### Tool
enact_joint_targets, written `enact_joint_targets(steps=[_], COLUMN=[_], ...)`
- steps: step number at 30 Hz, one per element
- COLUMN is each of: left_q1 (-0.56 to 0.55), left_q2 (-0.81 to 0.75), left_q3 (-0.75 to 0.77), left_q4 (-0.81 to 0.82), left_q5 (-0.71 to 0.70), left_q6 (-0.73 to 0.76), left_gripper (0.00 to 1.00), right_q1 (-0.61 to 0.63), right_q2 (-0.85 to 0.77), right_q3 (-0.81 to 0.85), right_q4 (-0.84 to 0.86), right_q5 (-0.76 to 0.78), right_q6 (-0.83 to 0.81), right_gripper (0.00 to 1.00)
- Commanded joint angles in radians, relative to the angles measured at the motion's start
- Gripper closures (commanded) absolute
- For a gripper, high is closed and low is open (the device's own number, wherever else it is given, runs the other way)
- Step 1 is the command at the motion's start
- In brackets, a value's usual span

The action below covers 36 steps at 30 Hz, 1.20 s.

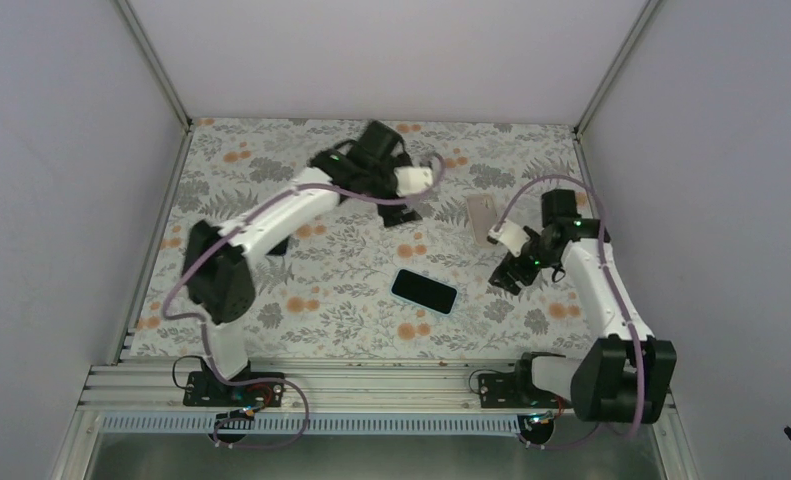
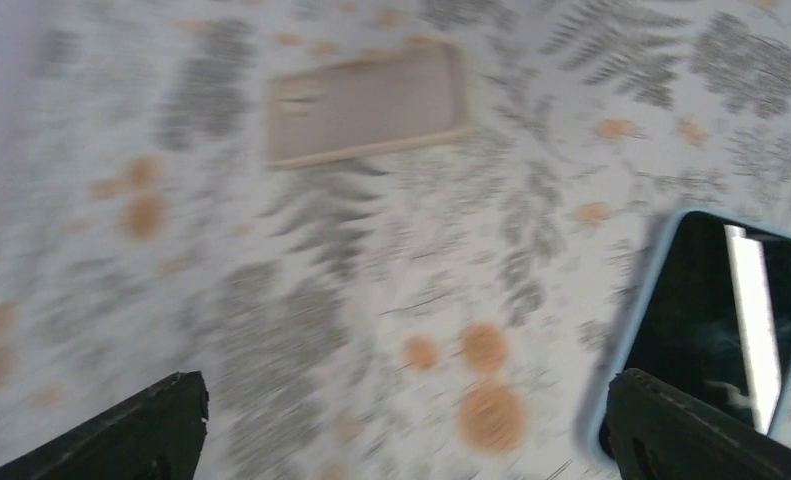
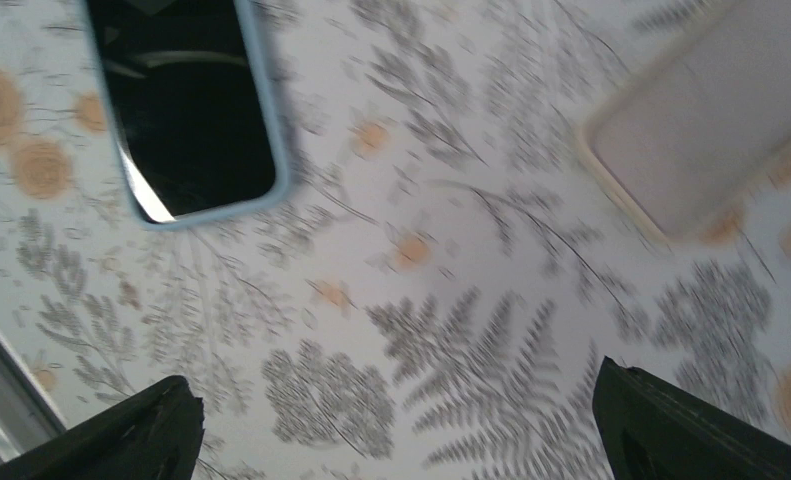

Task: Take the phone out of the phone case
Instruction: Pick up the phone at the center of the board.

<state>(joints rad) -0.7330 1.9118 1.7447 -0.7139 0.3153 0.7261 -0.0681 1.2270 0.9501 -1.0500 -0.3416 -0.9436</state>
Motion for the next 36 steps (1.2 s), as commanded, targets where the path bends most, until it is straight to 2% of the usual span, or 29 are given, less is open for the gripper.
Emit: enact_joint_targets(steps=[1, 6, 13, 18, 24, 31, 36], left_q1=[0.13, 0.297, 0.369, 0.374, 0.394, 0.417, 0.429], left_q2=[-0.158, -0.325, -0.507, -0.526, -0.532, -0.526, -0.521], left_q3=[-0.045, -0.169, -0.389, -0.428, -0.463, -0.507, -0.516], left_q4=[-0.053, -0.027, 0.106, 0.119, 0.129, 0.153, 0.16], left_q5=[-0.061, -0.059, -0.115, -0.129, -0.124, -0.098, -0.084], left_q6=[-0.022, -0.077, -0.143, -0.162, -0.145, -0.129, -0.123], left_gripper=[0.0, 0.0, 0.0, 0.0, 0.0, 0.0, 0.0], right_q1=[0.192, 0.456, 0.607, 0.63, 0.63, 0.631, 0.629], right_q2=[-0.049, -0.029, 0.137, 0.263, 0.385, 0.46, 0.458], right_q3=[-0.072, -0.15, -0.143, -0.092, -0.041, -0.006, 0.026], right_q4=[0.061, 0.178, 0.344, 0.409, 0.402, 0.358, 0.291], right_q5=[0.009, 0.086, 0.128, 0.152, 0.133, 0.099, 0.051], right_q6=[0.074, 0.176, 0.228, 0.238, 0.258, 0.268, 0.276], right_gripper=[0.0, 0.0, 0.0, 0.0, 0.0, 0.0, 0.0])
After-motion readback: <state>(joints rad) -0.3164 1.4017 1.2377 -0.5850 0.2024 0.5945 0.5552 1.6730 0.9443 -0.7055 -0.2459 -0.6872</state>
